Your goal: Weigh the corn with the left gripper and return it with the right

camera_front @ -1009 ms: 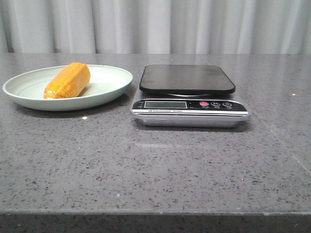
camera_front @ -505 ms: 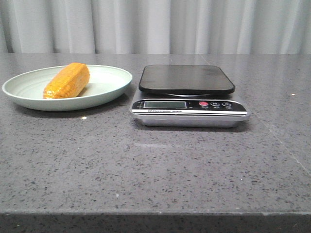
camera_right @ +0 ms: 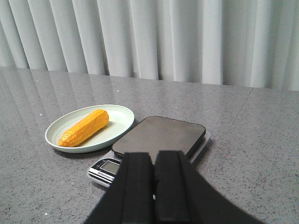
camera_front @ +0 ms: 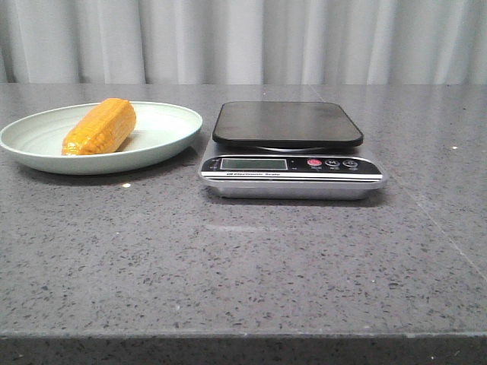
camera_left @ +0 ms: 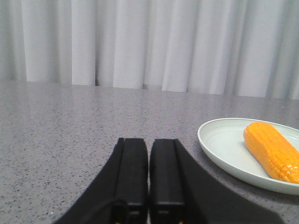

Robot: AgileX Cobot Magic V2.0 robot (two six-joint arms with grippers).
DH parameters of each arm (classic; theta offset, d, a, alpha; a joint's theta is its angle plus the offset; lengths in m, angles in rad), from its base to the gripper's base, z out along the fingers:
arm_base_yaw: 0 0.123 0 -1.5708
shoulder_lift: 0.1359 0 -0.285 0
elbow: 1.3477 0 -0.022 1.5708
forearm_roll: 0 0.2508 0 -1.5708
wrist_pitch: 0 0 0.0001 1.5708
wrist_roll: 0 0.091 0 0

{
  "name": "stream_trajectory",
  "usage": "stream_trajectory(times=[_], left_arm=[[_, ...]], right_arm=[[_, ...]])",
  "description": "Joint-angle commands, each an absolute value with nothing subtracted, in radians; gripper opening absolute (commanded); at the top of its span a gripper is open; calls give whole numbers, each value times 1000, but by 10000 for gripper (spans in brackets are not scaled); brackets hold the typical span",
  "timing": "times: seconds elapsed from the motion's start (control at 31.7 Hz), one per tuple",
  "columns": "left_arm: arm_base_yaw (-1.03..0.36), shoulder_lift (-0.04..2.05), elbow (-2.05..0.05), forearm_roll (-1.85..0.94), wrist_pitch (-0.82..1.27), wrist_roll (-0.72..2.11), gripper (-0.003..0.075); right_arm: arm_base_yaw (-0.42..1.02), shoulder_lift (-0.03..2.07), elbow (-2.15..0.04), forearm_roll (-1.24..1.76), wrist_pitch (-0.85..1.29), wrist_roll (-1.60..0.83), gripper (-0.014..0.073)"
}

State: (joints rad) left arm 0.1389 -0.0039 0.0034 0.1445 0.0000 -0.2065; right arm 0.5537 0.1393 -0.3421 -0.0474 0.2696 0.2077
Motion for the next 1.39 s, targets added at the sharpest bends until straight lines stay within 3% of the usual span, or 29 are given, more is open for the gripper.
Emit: stream_trajectory(times=[0.0,1.07,1.2,1.36], left_arm=[[138,-26,10,50,-77,-104,134],[138,-26,10,27,-77,-78,134],[138,-26,10,27,-77,-78,134],[138,-26,10,27,-77,-78,134]], right_arm=[[549,150,-367,-65,184,201,143],[548,150,-350,-74,174,201,143],[468,150,-302,-163,120,200,142],[244,148,-220,-161,15,200,142]])
